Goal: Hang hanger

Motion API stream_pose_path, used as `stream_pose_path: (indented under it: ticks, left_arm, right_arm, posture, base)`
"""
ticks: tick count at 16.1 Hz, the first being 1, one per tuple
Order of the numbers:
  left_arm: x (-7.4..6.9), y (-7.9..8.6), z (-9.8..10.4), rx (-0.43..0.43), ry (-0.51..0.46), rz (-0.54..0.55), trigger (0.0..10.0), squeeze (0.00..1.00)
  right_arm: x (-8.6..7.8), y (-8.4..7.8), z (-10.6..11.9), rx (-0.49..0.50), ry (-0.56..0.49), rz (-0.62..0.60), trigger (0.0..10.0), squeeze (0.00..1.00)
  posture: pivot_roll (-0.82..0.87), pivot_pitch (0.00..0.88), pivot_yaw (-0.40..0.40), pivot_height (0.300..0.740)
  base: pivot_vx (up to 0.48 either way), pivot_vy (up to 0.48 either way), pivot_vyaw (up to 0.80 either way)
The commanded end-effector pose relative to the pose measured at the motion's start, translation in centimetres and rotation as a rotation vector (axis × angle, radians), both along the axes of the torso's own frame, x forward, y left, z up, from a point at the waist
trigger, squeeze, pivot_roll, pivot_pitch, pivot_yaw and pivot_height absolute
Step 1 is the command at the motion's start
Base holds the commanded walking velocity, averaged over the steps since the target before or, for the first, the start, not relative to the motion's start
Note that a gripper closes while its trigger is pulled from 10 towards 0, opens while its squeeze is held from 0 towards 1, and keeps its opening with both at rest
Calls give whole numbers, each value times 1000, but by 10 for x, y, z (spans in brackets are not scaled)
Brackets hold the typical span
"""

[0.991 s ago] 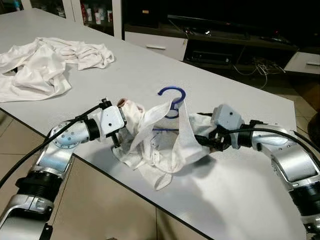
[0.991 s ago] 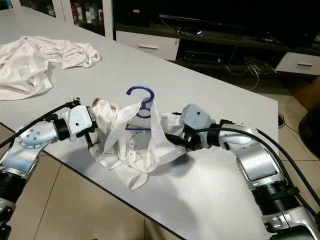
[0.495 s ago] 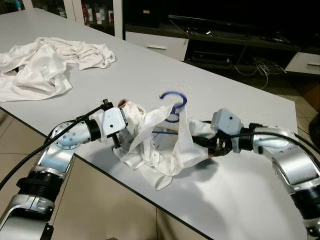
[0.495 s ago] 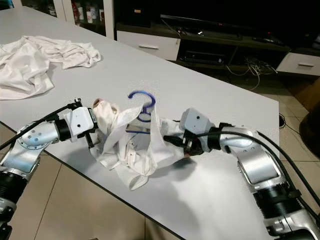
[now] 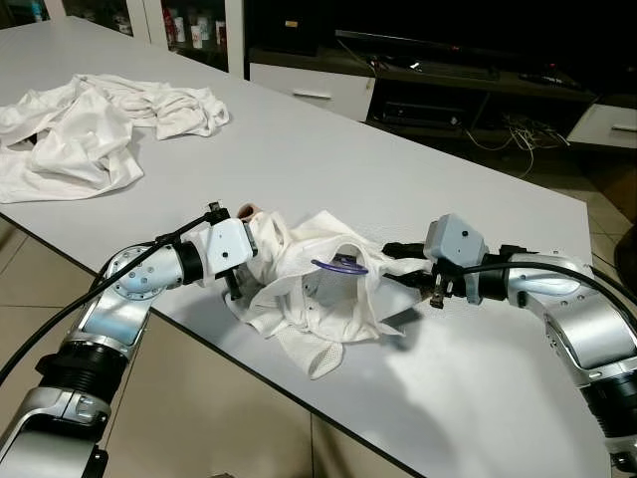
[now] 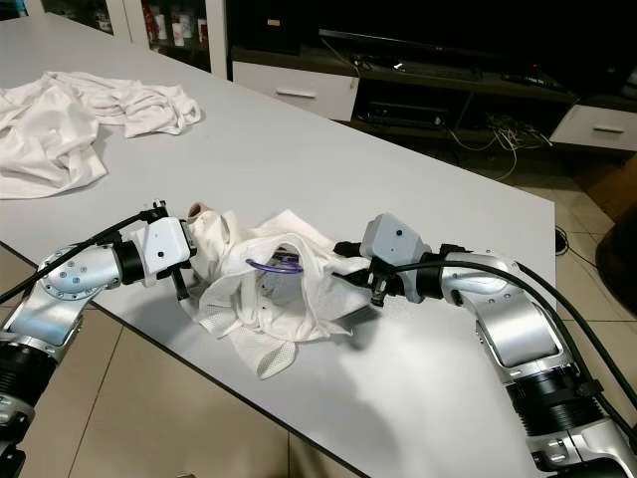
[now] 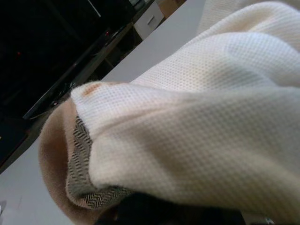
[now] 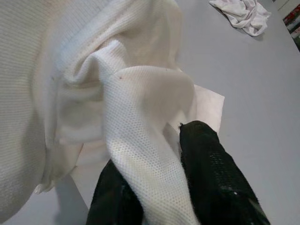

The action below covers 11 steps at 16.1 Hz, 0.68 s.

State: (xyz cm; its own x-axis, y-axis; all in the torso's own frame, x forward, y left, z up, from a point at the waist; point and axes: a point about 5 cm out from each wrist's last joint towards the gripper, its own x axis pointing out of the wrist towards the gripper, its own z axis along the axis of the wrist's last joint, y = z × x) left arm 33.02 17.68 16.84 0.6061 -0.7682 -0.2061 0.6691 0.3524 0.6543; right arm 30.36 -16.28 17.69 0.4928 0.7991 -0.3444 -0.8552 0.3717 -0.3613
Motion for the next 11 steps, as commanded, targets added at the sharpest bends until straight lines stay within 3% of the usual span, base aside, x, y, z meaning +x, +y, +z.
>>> stream_pose_path:
  ticks: [1,2,3,8,10,11]
  left_arm:
    - [4,-8,12,-21,-37,-27,10000,0]
    - [4,-8,12,-27,-38,-28,10000,0]
    - [4,-8,14,-44,-37,-30,10000,1000]
    - [-1,-14,24,-111,-9,-105,10000,1000]
    - [0,-18,39,-210,-84,-89,10000,1000]
    - [0,-19,42,-242,-83,-89,10000,0]
  right_arm:
    - [-3,1,1,3,-3,8,0,0]
    - [-3,2,0,6,-2,5,0,0]
    - [-4,2,-1,10,0,2,0,0]
    - [-5,1,-3,24,10,-18,0,0]
    - [-3,2,-4,46,27,-48,0,0]
    - [-2,2,-6,52,35,-62,0,0]
  posture:
    - [42,39,-99,740]
    - [42,40,-99,740]
    - [40,40,-98,740]
    - [38,42,-98,740]
    - [41,42,-99,740]
    - [43,41,-99,740]
  base:
    - [0,0,0]
    - [0,0,0]
    - [0,0,0]
    - [0,0,0]
    - [0,0,0]
    - [0,0,0]
